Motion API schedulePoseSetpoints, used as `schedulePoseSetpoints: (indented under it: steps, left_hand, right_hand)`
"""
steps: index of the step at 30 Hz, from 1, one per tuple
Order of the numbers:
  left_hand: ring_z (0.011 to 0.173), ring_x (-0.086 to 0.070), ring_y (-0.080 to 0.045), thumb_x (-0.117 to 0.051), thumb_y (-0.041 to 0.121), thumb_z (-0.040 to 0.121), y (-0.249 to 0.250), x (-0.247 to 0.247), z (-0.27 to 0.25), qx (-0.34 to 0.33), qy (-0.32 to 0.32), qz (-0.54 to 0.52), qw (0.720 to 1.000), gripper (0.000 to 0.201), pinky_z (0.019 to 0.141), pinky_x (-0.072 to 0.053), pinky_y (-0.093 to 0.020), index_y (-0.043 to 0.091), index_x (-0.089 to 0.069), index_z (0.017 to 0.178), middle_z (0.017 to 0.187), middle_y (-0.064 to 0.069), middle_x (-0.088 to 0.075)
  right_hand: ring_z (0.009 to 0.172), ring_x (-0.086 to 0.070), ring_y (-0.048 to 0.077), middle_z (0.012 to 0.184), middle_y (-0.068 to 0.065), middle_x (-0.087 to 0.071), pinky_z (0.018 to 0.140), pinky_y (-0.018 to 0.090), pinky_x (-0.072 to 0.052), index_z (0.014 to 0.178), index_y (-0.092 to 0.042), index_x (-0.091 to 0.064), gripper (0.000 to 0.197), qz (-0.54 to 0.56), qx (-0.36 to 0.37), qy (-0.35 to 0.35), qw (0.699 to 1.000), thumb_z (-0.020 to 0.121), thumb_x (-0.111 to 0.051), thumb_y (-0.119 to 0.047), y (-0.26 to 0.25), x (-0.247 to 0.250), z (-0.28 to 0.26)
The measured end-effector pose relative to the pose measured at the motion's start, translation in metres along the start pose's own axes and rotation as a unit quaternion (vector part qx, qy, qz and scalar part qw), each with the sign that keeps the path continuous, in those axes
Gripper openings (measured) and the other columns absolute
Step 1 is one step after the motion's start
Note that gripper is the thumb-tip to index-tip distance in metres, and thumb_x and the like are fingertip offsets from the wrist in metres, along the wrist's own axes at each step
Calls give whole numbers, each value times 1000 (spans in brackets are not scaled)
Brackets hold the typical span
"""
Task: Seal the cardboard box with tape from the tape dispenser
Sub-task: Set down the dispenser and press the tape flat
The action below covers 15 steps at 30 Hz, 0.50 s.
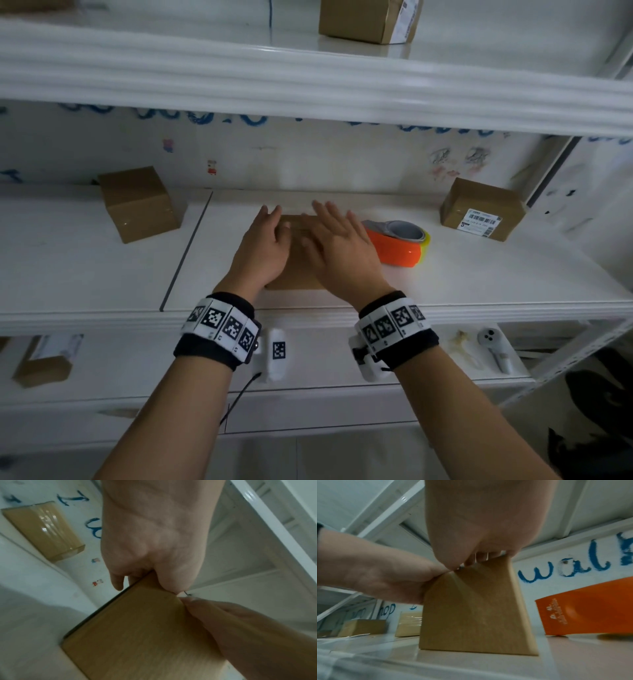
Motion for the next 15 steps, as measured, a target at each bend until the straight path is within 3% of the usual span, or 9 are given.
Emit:
schedulePoseSetpoints:
  steps: [3,5,9,15]
  left_hand:
    - [158,-21,-22,-39,28,113,25,7,-3,-101,49,106,988,47,126,-25,-48,21,-44,159,172,-3,-22]
    - [157,-23,-20,-38,24,112,34,5,-6,-144,49,144,978,46,126,-22,-48,22,-47,157,169,-1,-31]
    - [157,-23,-14,-31,30,114,26,1,-5,-115,21,127,985,48,122,-28,-42,24,-42,160,166,2,-38]
    - [157,-21,-10,-32,30,112,17,-5,1,-132,10,126,983,50,123,-31,-40,22,-41,161,166,6,-38]
  right_hand:
    - [145,-46,20,153,0,-54,119,45,-33,147,-24,-56,47,-42,29,1,999,107,-32,-36,-16,-8,-4]
    - [143,-49,18,151,-1,-57,117,41,-36,148,-21,-55,49,-49,35,10,998,108,-29,-34,-16,-7,-4]
    - [142,-50,17,150,0,-58,118,39,-35,147,-19,-56,47,-41,45,10,998,108,-33,-32,-16,-6,-4]
    - [143,-49,18,151,2,-57,119,40,-36,149,-17,-55,50,-30,37,-6,999,109,-31,-34,-13,-9,-4]
Point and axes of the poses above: each hand's wrist, its own z-axis towards the middle knuckle, its own x-axis out of the back of the hand, y = z × x, the point moved 10 cm from there along z, towards the middle knuckle
